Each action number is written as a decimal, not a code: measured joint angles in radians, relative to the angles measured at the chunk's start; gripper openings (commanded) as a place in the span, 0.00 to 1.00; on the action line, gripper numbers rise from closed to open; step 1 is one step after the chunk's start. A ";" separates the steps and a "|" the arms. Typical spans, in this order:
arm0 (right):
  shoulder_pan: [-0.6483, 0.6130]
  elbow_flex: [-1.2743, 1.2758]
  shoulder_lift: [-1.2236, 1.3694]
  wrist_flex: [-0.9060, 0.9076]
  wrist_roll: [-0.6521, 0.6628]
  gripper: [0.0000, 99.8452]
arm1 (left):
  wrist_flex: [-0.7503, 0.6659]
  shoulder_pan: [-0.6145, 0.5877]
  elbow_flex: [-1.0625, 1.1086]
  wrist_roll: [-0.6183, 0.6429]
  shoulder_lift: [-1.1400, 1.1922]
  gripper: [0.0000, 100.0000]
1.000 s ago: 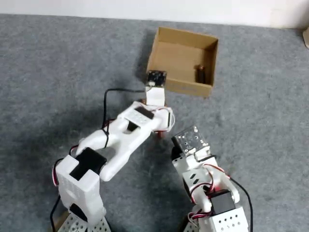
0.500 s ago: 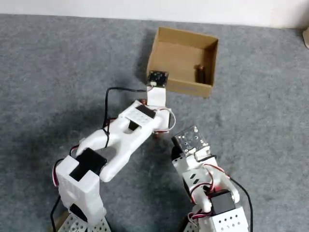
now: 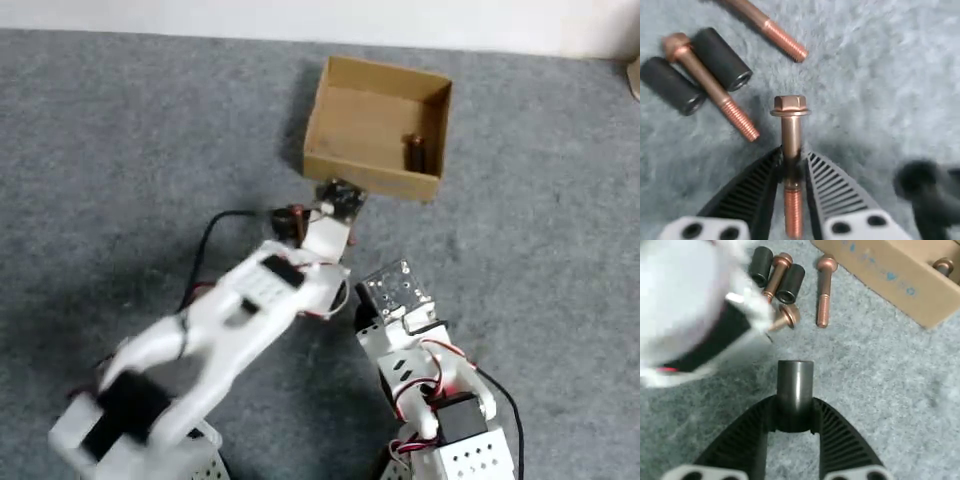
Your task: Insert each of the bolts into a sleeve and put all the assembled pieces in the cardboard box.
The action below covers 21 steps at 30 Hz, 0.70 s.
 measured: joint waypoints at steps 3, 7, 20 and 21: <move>0.000 0.000 0.000 0.000 0.000 0.01 | 0.000 0.000 0.100 -0.014 -0.207 0.01; 0.000 0.000 -0.003 -0.002 0.000 0.01 | 0.000 0.002 0.235 -0.020 -0.511 0.01; -0.002 0.052 -0.084 -0.023 0.000 0.01 | -0.396 0.002 0.784 -0.021 -1.304 0.01; -0.006 0.052 -0.084 -0.037 0.000 0.01 | -0.416 0.000 0.809 -0.021 -1.344 0.01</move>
